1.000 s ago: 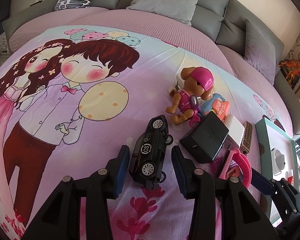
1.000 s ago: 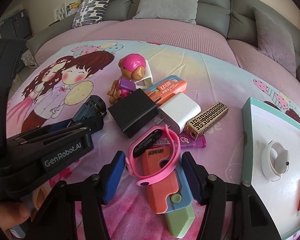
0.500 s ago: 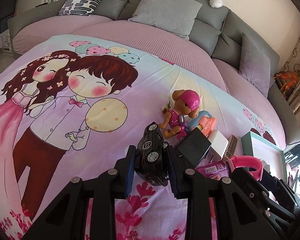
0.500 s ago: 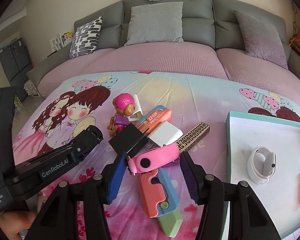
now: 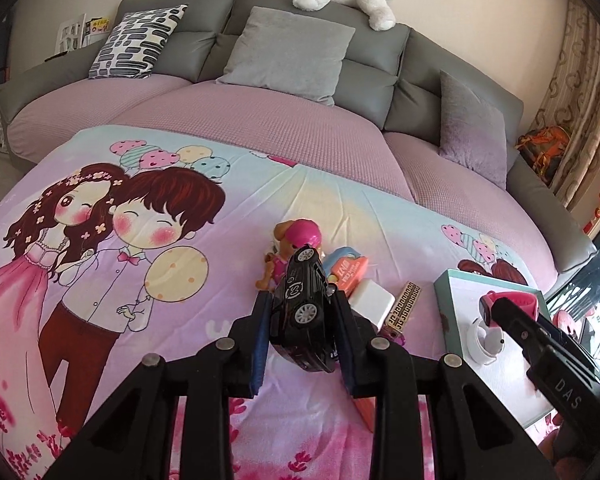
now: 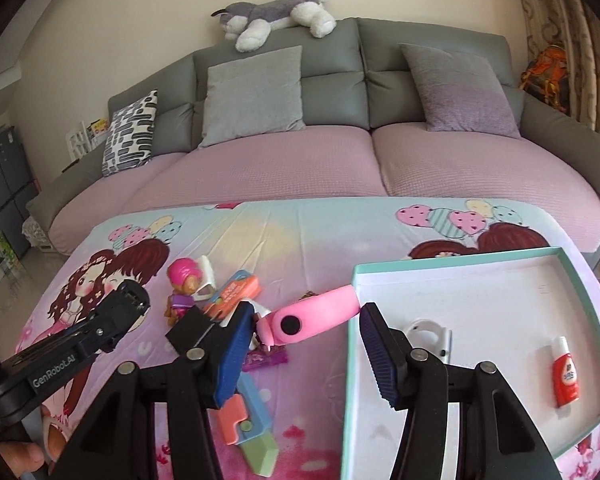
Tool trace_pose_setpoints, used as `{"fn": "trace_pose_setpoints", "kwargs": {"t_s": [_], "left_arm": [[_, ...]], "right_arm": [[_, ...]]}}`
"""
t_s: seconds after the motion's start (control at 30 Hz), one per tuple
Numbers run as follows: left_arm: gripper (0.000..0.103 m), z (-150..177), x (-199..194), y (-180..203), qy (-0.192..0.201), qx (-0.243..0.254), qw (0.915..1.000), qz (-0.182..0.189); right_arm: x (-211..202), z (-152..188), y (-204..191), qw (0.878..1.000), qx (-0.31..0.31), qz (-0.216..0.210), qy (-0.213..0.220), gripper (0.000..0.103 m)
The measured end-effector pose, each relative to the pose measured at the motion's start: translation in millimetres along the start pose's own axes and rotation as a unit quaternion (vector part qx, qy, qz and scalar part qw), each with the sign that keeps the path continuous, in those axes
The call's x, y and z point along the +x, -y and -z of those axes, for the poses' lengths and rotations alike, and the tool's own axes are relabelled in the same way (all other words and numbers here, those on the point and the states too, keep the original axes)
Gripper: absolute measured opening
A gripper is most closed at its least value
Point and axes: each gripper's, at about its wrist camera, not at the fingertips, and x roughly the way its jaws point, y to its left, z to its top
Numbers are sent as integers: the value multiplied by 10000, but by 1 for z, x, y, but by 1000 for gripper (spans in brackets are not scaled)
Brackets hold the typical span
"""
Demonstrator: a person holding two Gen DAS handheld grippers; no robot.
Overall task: Organize rigid objects
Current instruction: 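Carry the car and pink band into the tray and open both tools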
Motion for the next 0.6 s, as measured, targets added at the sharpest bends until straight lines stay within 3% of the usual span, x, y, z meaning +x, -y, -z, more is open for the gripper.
{"fn": "trace_pose_setpoints", "kwargs": {"t_s": [0.33, 0.6], "left_arm": [[31, 12, 8, 80, -233, 899, 9949, 404], [31, 42, 25, 157, -778, 1712, 9772, 982]], "right_arm": [[-14, -1, 86, 9935, 776, 827, 12, 58], [-22, 7, 139, 9812, 1261, 1459, -85, 58]]}}
